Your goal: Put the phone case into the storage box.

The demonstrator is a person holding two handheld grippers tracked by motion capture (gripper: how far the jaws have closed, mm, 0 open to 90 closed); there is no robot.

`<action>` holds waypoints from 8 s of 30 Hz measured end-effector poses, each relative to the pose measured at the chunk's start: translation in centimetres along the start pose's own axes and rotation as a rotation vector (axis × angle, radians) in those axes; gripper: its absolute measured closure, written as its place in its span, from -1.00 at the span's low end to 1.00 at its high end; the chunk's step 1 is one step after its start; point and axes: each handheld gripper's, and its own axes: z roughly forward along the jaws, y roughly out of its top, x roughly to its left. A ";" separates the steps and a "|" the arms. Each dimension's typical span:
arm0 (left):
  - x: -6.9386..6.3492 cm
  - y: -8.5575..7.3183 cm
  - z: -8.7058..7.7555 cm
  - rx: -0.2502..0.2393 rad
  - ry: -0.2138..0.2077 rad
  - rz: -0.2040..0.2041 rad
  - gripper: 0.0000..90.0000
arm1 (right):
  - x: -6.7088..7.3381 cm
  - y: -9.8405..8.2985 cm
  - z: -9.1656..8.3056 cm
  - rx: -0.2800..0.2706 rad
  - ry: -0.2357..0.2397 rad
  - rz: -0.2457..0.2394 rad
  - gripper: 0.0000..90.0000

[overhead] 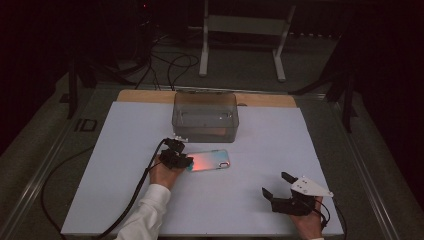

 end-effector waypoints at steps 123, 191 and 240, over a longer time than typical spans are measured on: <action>2.9 -2.4 -9.2 -0.591 -0.016 0.171 0.98 | 1.1 8.8 2.8 0.122 0.185 0.016 -0.82; 1.7 -2.5 -9.9 -0.639 -0.055 0.267 0.97 | 4.3 19.9 10.1 0.303 0.336 -0.054 -0.72; 0.9 -2.5 -10.4 -0.680 -0.095 0.354 0.97 | 6.8 21.1 15.0 0.530 0.572 -0.033 0.32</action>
